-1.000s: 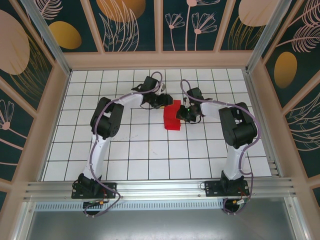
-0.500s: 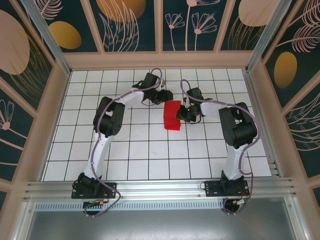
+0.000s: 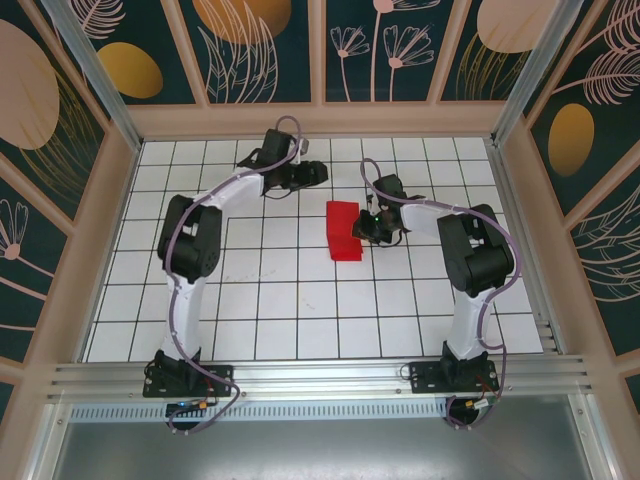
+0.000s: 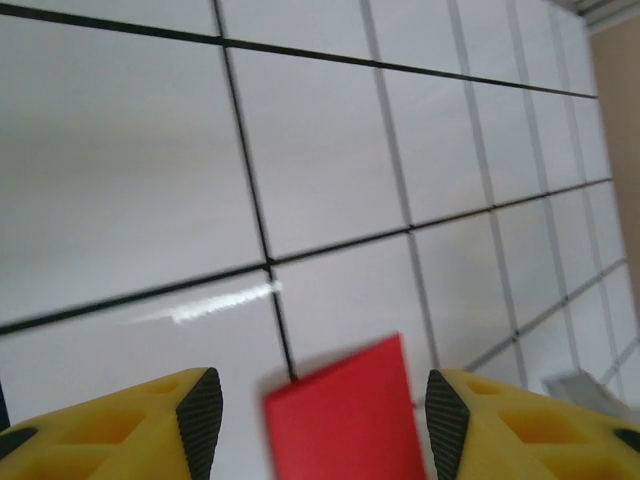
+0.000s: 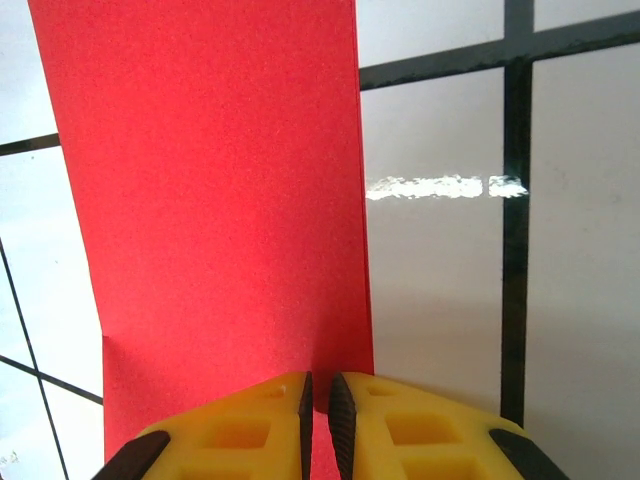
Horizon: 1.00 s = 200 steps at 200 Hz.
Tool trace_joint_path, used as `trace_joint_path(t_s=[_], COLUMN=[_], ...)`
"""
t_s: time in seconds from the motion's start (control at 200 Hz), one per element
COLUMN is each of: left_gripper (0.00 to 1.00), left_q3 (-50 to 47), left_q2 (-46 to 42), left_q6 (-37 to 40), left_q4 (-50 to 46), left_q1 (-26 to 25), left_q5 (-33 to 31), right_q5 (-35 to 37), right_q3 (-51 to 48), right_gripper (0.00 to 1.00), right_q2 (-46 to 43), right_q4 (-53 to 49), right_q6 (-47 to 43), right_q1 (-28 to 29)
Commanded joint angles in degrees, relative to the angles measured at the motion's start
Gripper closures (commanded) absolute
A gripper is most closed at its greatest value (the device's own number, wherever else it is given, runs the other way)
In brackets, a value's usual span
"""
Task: Fold a paper plane with a square sheet of paper (fold left side to right side)
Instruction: First fold the square sheet of paper in half at the center of the table.
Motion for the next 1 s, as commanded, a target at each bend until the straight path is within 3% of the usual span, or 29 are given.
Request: trace_joint_path(t_s=[0.0,0.205,0.696,0.996], left_gripper=[0.43,0.43,0.44,0.45], left_q3=[-6.27,-7.82,-7.66,-7.84], left_q2=[-3.32,-0.07,6.97,8.38], left_q6=[-0.61,-2.32,-2.73,-1.22], left_q4=[5.65,7.02,5.53,2.53], left_q1=[-2.33,-6.01,-6.47,-7.01], left_q5=[4.83,5.43,3.01,1.30], right_q5=[5.59,5.58,4.94,-1.06], right_q3=[-1.77,-1.70,-1.33,-0.89], right_gripper=[0.80,0.80,0.80,0.78], right_q2=[4.99,5.31,5.43,-0.83], right_q4=[-5.52,-5.39,-4.90,0.26], right_q6=[-1.00,-0.82,-0.56,0.27], right_q1=[0.92,1.09,1.54,0.28])
